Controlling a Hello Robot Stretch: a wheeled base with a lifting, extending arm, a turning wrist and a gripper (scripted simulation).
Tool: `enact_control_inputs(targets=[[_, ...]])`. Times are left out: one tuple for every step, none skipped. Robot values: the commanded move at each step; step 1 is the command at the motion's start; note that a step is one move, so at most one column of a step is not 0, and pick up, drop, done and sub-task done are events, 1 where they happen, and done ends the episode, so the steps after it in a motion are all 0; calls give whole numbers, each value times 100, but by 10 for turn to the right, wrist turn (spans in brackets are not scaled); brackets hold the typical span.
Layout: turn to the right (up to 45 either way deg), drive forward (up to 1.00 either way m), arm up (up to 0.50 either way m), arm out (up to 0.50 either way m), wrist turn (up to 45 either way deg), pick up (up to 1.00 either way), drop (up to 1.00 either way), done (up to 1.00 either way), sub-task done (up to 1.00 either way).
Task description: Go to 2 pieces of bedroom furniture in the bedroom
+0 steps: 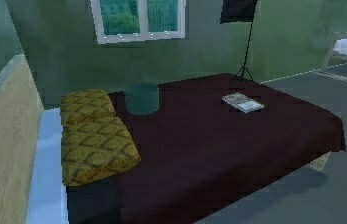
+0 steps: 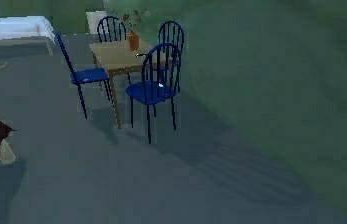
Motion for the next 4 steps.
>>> enact_control_inputs(targets=[[450,0,0,0,0,0,0,0,0],[60,0,0,0,0,0,0,0,0],[0,100,0,0,0,0,0,0,0],[0,100,0,0,0,0,0,0,0]])
